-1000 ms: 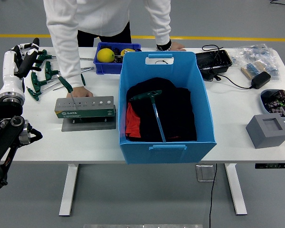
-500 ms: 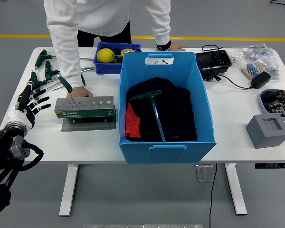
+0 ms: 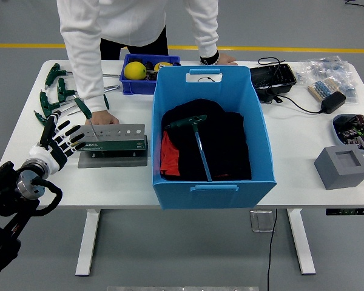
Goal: Lift tool from toolbox,place it in box,lift tool from toolbox,place it in box
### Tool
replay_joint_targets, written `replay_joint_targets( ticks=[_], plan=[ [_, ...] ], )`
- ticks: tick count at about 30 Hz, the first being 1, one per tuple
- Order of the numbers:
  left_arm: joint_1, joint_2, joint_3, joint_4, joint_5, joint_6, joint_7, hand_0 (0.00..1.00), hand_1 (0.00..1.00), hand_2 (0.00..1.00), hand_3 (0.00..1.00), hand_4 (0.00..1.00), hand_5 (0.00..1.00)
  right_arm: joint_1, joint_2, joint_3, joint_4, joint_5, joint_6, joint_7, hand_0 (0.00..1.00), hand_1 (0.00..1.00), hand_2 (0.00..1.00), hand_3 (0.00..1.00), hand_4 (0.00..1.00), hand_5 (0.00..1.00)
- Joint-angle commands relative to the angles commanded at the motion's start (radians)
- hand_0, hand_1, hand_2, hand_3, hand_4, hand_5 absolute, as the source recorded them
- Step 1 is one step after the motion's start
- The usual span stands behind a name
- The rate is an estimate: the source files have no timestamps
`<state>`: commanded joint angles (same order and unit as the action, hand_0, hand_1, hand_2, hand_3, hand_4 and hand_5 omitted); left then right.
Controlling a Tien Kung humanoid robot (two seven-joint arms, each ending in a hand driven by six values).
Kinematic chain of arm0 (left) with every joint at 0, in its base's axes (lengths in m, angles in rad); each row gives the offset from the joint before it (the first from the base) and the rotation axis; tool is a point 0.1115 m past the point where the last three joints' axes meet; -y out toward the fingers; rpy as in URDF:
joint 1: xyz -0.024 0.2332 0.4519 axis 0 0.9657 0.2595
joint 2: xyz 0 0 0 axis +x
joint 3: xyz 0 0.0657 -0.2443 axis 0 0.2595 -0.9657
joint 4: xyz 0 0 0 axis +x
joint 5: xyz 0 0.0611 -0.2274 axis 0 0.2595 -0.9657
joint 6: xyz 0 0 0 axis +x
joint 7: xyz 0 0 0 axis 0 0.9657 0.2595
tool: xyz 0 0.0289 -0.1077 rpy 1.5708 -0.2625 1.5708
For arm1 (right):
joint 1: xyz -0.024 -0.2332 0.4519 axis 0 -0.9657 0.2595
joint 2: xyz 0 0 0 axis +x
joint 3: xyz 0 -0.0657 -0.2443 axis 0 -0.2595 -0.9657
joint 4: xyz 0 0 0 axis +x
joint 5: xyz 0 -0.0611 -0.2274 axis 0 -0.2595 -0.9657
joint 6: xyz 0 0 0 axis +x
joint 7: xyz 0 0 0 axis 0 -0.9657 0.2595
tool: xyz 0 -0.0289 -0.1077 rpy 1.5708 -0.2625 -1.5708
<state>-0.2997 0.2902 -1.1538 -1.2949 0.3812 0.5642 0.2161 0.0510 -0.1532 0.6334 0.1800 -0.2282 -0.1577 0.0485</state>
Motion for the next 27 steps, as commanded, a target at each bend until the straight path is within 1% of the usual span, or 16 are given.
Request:
replay_joint_targets(
  ticks=[4, 5, 10, 11, 15, 16, 17, 22, 23, 27],
  plan=[
    [-0.009, 0.002, 0.014, 0.001, -0.001, -0.010, 0.006, 0.270, 0.417, 0.627, 0.836, 0.719, 0.799, 0.001, -0.001, -0.009, 0.000, 0.010, 0.000, 0.002, 0.712, 0.705, 0.758, 0.612, 0.834, 0.718],
    [-0.011, 0.002, 0.018, 0.002, -0.003, -0.013, 0.008, 0.263, 0.393, 0.613, 0.843, 0.720, 0.819, 0.002, -0.001, -0.013, 0.000, 0.014, 0.000, 0.003, 0.712, 0.704, 0.758, 0.612, 0.834, 0.718],
    [-0.025, 0.008, 0.042, 0.005, -0.028, -0.029, 0.014, 0.263, 0.393, 0.613, 0.843, 0.720, 0.819, 0.003, -0.003, -0.028, 0.000, 0.029, 0.001, 0.005, 0.712, 0.704, 0.758, 0.612, 0.834, 0.718],
    [-0.028, 0.009, 0.045, 0.005, -0.032, -0.032, 0.015, 0.261, 0.368, 0.597, 0.844, 0.729, 0.855, 0.003, -0.003, -0.029, 0.000, 0.029, 0.001, 0.005, 0.711, 0.704, 0.758, 0.611, 0.833, 0.717],
    [-0.037, 0.010, 0.056, 0.012, -0.038, -0.045, 0.019, 0.261, 0.368, 0.597, 0.844, 0.729, 0.855, 0.004, -0.004, -0.030, 0.000, 0.031, 0.001, 0.006, 0.711, 0.704, 0.758, 0.611, 0.833, 0.717],
    [-0.038, 0.010, 0.057, 0.014, -0.038, -0.047, 0.019, 0.261, 0.368, 0.597, 0.844, 0.729, 0.855, 0.004, -0.004, -0.031, 0.000, 0.031, 0.001, 0.006, 0.711, 0.704, 0.758, 0.611, 0.833, 0.717],
    [-0.041, 0.009, 0.060, 0.019, -0.041, -0.050, 0.018, 0.263, 0.375, 0.600, 0.847, 0.750, 0.919, 0.004, -0.004, -0.032, 0.000, 0.032, 0.001, 0.006, 0.712, 0.704, 0.758, 0.612, 0.833, 0.716],
    [-0.058, 0.002, 0.071, 0.039, -0.064, -0.059, 0.008, 0.263, 0.375, 0.600, 0.847, 0.750, 0.919, 0.005, -0.003, -0.031, 0.000, 0.028, 0.001, 0.004, 0.712, 0.704, 0.758, 0.612, 0.833, 0.716],
    [-0.062, 0.000, 0.074, 0.042, -0.068, -0.061, 0.006, 0.265, 0.379, 0.601, 0.847, 0.768, 0.963, 0.005, -0.002, -0.030, 0.000, 0.027, 0.000, 0.003, 0.712, 0.704, 0.758, 0.610, 0.832, 0.716],
    [-0.084, -0.003, 0.089, 0.061, -0.084, -0.076, -0.002, 0.265, 0.379, 0.601, 0.847, 0.768, 0.963, 0.005, -0.002, -0.027, 0.000, 0.021, 0.000, 0.002, 0.712, 0.704, 0.758, 0.610, 0.832, 0.716]
  ],
)
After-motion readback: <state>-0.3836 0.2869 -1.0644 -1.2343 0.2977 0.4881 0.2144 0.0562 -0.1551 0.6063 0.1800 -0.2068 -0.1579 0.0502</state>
